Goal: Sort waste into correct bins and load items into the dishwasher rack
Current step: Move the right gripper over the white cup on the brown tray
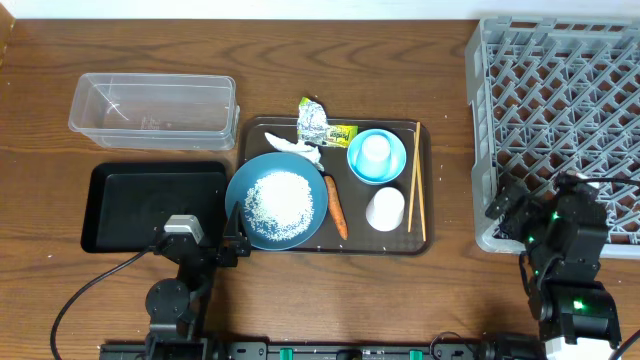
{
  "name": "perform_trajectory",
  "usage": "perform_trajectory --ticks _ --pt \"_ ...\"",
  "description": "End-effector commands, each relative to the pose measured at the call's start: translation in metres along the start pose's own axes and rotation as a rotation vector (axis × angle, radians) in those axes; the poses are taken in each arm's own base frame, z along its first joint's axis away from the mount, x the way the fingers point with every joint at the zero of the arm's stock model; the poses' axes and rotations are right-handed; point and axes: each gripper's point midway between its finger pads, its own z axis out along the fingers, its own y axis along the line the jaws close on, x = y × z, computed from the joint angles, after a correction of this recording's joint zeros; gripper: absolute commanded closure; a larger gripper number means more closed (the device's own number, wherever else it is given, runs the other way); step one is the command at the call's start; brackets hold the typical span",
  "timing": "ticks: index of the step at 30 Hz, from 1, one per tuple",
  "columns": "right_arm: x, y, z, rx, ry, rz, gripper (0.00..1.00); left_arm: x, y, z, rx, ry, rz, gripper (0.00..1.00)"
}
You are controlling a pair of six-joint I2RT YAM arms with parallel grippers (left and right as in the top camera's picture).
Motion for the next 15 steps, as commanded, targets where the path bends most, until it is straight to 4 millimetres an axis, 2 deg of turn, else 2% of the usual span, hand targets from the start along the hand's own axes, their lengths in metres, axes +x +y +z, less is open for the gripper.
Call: perform_trajectory --ticks 1,4,7,9,12,15 --pt "-0.004 -0.013 -0.003 0.066 -0.007 -0.016 0.01 0.017 0.000 0.001 0.008 0.053 0.010 0.02" --pt "-0.010 -0.026 -0.005 0.143 -0.043 -0.027 0.01 0.017 0.000 0.001 0.012 0.054 0.009 0.02" --pt "-0.017 -0.024 -0.005 0.134 -0.072 -0.013 0.01 0.017 0.000 0.001 0.013 0.055 0.009 0.02" --pt "-0.013 -0.006 -0.003 0.031 -0.046 0.064 0.01 0.017 0.000 0.001 0.013 0.055 0.009 0.02" --pt "0.000 0.032 -0.006 -0.186 0.053 0.178 0.01 0.017 0.000 0.001 0.013 0.055 0.009 0.02" --pt "0.002 0.053 -0.012 -0.299 0.097 0.250 0.01 0.017 0.000 0.001 0.013 0.054 0.009 0.02"
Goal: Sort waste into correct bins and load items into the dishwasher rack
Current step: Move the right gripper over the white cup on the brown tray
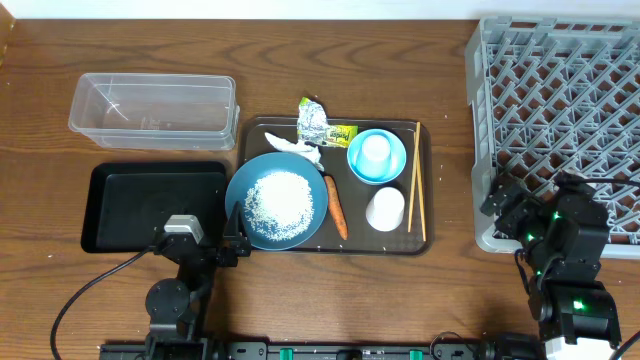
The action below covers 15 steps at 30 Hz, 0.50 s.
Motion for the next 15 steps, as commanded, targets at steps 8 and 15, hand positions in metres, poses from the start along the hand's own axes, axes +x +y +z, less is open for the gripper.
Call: perform_trajectory --ticks 8,15 --pt "0.004 0.114 -0.038 -0.626 0.088 -0.111 0.07 0.017 0.000 0.001 0.011 0.054 -0.002 0.02" --pt "0.039 0.133 -0.033 -0.655 0.167 -0.262 0.07 0.017 0.000 0.001 0.012 0.054 -0.002 0.02"
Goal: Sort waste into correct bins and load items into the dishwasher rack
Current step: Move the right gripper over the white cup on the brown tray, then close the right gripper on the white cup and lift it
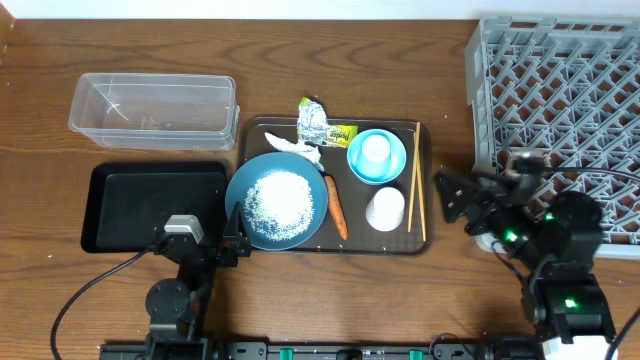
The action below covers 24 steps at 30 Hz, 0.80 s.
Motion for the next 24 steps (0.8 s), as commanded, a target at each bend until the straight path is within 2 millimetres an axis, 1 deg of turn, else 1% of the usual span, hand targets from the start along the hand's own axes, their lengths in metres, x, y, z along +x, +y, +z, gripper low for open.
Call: perform_trajectory --ticks 1,4,9,11,12,16,19,22,24 --pt "0.017 0.012 0.013 -0.030 0.079 -0.078 0.08 0.017 0.000 0.001 0.010 0.054 -0.002 0.02" --pt "0.030 0.018 0.026 -0.029 0.126 -0.099 0.11 0.017 0.000 0.001 0.010 0.054 -0.002 0.02" --pt "0.045 0.035 0.047 -0.015 0.204 -0.168 0.11 0.017 0.000 0.001 0.010 0.053 -0.002 0.02" --pt "0.050 0.042 0.055 0.015 0.250 -0.217 0.11 0.017 0.000 0.001 0.010 0.053 -0.002 0.02" --pt "0.052 0.042 0.058 0.051 0.271 -0.238 0.12 0.017 0.000 0.001 0.010 0.053 -0.002 0.02" --pt "0.055 0.035 0.066 0.230 0.346 -0.309 0.13 0.017 0.000 0.001 0.010 0.054 -0.002 0.02" --pt "0.064 0.030 0.074 0.325 0.414 -0.341 0.14 0.017 0.000 0.001 0.010 0.054 -0.001 0.02" --pt "0.075 0.011 0.081 0.436 0.461 -0.317 0.14 0.017 0.000 0.001 0.009 0.054 -0.001 0.02" --pt "0.086 -0.005 0.085 0.497 0.504 -0.293 0.14 0.017 0.000 0.001 0.009 0.054 -0.001 0.02"
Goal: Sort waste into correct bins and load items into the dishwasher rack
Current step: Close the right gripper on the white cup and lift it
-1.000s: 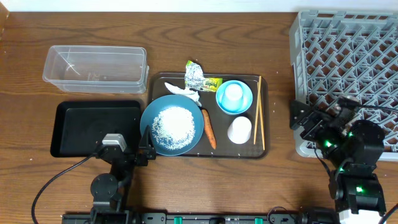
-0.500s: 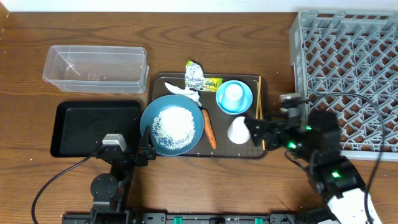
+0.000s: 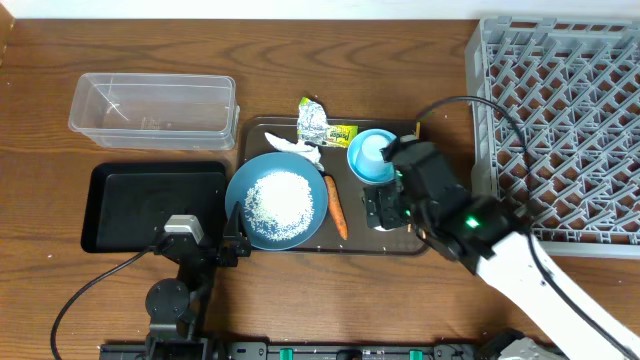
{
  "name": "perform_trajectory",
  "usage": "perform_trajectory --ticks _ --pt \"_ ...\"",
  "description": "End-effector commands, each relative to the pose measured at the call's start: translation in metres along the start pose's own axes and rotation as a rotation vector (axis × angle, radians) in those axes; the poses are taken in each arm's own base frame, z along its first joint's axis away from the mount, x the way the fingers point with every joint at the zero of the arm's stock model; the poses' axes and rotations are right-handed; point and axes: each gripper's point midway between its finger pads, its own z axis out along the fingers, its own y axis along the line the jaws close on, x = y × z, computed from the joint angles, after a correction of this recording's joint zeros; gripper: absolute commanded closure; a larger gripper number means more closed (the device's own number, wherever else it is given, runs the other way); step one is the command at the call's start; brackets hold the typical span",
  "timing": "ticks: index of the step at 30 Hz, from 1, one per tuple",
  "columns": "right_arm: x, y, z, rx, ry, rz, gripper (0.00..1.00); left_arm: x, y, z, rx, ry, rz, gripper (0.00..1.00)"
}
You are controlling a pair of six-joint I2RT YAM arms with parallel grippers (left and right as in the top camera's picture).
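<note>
A brown tray (image 3: 262, 128) holds a blue plate of white rice (image 3: 285, 208), a carrot (image 3: 336, 207), a crumpled foil wrapper (image 3: 313, 122) with a yellow-green packet (image 3: 342, 132), a white tissue (image 3: 295, 148) and a blue bowl (image 3: 372, 155) with a white cup inside. My right gripper (image 3: 386, 208) is stretched over the tray's right part, low over a second white cup, which is mostly hidden under it. The jaws look open. The arm covers the chopsticks except for one tip (image 3: 417, 125). My left gripper (image 3: 234, 243) rests near the plate's front left edge.
A clear plastic container (image 3: 153, 108) stands at the back left. A black bin (image 3: 150, 205) lies in front of it. The grey dishwasher rack (image 3: 560, 130) fills the right side of the table. The right arm's cable arcs over the rack's left edge.
My right arm has moved left from beside the rack's front corner onto the tray, and its gripper now covers the white cup. The left arm has not moved.
At first my right gripper was folded at the rack's front corner and barely shifted. Then it pointed left past the rack toward the tray. Now it is over the white cup on the tray. Everything on the tray has stayed where it was.
</note>
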Motion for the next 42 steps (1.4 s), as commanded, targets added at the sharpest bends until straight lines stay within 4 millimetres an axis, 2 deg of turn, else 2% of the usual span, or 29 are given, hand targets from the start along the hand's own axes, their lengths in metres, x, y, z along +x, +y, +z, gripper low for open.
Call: perform_trajectory --ticks 1,5,9,17,22,23,25,27,30,33,39,42 --pt "0.006 -0.023 0.020 0.148 0.041 0.056 0.14 0.017 0.000 0.001 0.010 0.054 -0.001 0.02" --pt "0.020 -0.029 0.044 0.184 0.117 0.061 0.17 0.017 0.000 0.001 0.009 0.053 -0.001 0.02" --pt "0.021 -0.027 0.056 0.182 0.129 0.062 0.16 0.017 0.000 0.001 0.009 0.054 -0.002 0.02" --pt "0.019 -0.032 0.072 0.207 0.121 0.069 0.12 0.017 0.000 0.001 0.009 0.054 -0.001 0.02" --pt "0.026 -0.035 0.083 0.224 0.150 0.092 0.11 0.017 0.000 0.001 0.009 0.054 -0.001 0.02" --pt "0.027 -0.035 0.083 0.225 0.152 0.092 0.10 0.017 0.000 0.001 0.009 0.053 -0.001 0.02" --pt "0.027 -0.035 0.083 0.225 0.153 0.091 0.01 0.017 0.000 0.001 0.009 0.053 -0.001 0.02" --pt "0.027 -0.035 0.083 0.225 0.152 0.092 0.01 0.017 0.000 0.001 0.009 0.054 -0.001 0.02" --pt "0.027 -0.035 0.083 0.225 0.153 0.094 0.20 0.017 0.000 0.001 0.009 0.054 -0.001 0.02" --pt "0.028 -0.035 0.083 0.228 0.156 0.110 0.34 0.017 0.000 0.001 0.009 0.054 -0.001 0.02" --pt "0.026 -0.035 0.078 0.227 0.149 0.118 0.50 0.017 0.000 0.001 0.009 0.054 -0.001 0.02" --pt "0.011 -0.035 0.063 0.216 0.112 0.135 0.51 0.017 0.000 0.001 0.009 0.054 -0.001 0.02"
